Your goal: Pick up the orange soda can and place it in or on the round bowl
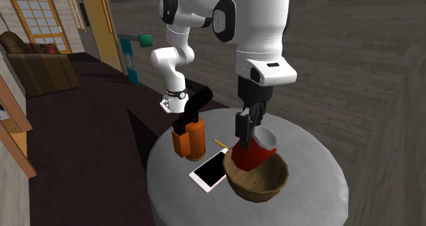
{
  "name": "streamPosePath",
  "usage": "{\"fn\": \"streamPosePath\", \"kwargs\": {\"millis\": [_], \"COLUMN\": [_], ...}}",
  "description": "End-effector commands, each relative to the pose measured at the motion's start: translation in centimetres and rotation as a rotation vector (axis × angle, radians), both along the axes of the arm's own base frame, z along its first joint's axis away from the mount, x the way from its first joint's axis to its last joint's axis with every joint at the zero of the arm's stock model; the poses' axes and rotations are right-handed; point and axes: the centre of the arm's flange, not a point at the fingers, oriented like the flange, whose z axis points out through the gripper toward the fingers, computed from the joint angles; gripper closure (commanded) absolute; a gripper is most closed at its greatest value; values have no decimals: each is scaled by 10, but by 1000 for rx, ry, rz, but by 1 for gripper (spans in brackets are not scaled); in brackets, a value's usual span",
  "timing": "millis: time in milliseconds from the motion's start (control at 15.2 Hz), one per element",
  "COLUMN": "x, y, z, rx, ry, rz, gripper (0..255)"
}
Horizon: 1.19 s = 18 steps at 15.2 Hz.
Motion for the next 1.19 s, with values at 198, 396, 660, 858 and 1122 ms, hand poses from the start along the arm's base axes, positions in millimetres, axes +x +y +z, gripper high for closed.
{"fn": "streamPosePath", "kwargs": {"millis": [198,396,660,858,1122], "x": [0,0,-2,-2,-2], "y": [0,0,-1,-1,-1], "z": [0,0,50,50,50], "rx": [0,0,0,0,0], "ry": [-1,-1,-1,-1,-1], "rz": [0,0,0,0,0], "gripper": [0,0,0,0,0]}}
